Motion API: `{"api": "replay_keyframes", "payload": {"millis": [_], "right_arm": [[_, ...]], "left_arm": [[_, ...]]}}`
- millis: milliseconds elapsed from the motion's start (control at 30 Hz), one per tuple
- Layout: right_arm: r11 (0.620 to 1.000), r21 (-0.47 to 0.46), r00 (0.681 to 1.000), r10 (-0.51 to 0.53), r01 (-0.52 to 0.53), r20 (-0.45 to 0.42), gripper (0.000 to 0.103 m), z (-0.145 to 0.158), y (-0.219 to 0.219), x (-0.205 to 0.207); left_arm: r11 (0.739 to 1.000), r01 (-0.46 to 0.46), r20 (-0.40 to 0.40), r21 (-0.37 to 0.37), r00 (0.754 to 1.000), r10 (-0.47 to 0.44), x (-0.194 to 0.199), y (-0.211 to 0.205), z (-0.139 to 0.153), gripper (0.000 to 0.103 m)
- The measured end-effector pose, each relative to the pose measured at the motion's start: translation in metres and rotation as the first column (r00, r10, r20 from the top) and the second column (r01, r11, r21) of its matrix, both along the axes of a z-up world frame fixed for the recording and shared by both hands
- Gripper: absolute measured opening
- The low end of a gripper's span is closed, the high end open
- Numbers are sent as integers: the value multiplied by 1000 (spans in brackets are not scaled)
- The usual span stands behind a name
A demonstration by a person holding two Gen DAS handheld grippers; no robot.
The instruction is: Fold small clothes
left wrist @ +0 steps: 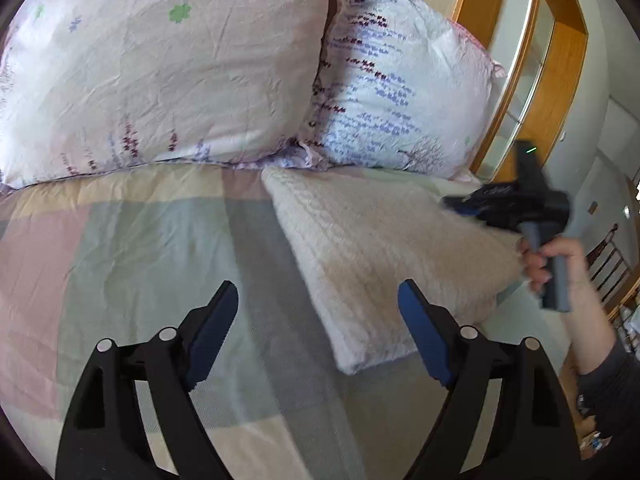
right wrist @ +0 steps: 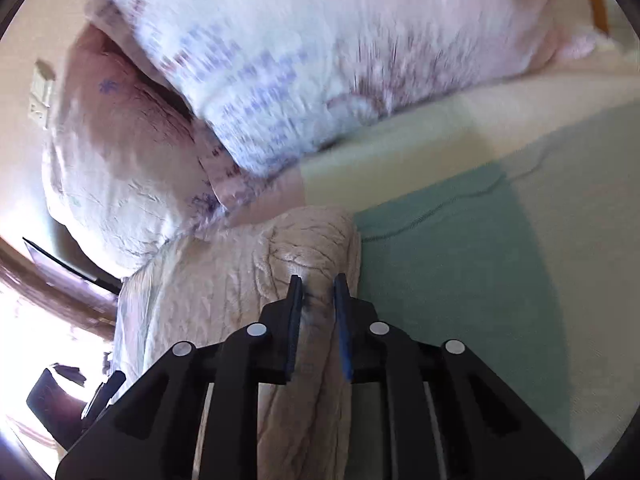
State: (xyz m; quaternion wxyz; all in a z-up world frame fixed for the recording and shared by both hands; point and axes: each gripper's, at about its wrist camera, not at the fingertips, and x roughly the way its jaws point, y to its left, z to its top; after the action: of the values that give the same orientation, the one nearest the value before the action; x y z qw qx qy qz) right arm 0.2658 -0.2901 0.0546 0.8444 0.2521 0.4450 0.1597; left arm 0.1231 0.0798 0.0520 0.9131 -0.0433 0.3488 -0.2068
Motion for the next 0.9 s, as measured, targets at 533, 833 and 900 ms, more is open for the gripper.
{"api": "replay_keyframes", "payload": {"millis": [533,833,900], "right_arm": [[989,-134,989,77,-60,129,73,-10,52,-117],[896,-442,989,92,-31,115,93,-22,71,-177],[876,-480,991,97,-42,90,93,-30,77,-180]], "left_arm": [[914,-224,9,340,972,235,-37,-23,-29,101],[924,-171,-111,343,969,221,-42,-50,-53,101],[920,-170,-117,353,968,223,-41,-54,-55,101]]}}
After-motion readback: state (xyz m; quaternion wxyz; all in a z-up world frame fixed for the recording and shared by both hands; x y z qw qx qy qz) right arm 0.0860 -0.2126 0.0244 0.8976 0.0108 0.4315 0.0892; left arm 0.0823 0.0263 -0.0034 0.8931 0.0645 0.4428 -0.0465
